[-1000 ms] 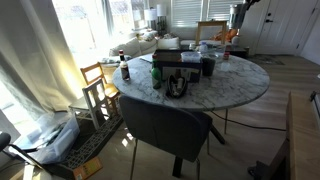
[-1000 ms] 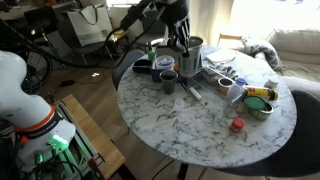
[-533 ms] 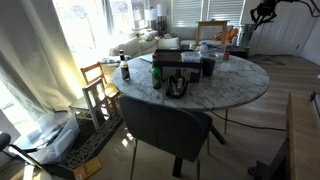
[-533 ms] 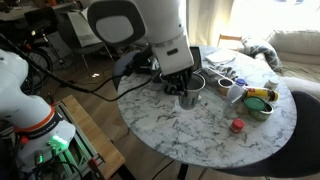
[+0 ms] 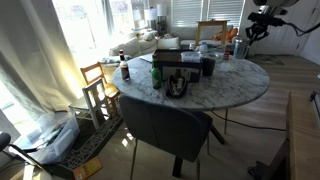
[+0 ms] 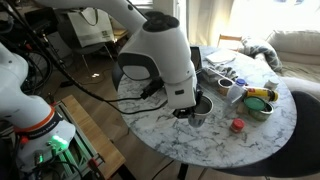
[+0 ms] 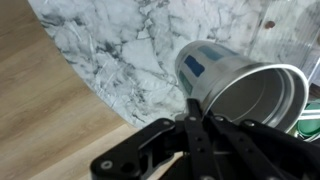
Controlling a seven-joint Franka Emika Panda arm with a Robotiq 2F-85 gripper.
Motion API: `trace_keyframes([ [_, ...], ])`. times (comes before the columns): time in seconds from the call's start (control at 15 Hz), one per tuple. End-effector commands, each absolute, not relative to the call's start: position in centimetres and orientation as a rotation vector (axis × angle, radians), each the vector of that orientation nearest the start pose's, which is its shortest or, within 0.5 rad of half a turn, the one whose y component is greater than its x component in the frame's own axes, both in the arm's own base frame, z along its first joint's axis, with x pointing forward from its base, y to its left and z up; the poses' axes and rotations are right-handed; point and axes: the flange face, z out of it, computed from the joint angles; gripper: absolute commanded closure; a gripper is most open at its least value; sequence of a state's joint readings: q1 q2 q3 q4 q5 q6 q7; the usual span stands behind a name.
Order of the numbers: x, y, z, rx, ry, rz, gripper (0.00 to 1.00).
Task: Pick up the silver cup and put it on the right side of the table
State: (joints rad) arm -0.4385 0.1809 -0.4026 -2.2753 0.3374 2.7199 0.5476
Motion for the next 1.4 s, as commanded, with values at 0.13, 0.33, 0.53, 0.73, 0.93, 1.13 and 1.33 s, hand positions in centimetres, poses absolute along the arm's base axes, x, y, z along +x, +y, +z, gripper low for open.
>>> trace_keyframes([
  [0.13,39.4,-43.9,26.0,-2.036,2.302,-0.475,0.99],
  [0.33,41.0,-44.0,25.1,-2.075,2.284,-0.467,0.99],
  [0.53,42.7,-43.5,25.8,-2.125,2.221,-0.478,0.63],
  [0.73,44.3,-41.0,28.6,-2.232,2.004,-0.445,0.41],
  [0.93,45.0,-38.2,31.3,-2.382,1.801,-0.381,0.19],
  [1.13,45.1,-36.3,33.6,-2.519,1.617,-0.283,0.01],
  [1.33,45.0,-34.7,35.4,-2.643,1.426,-0.201,0.00],
])
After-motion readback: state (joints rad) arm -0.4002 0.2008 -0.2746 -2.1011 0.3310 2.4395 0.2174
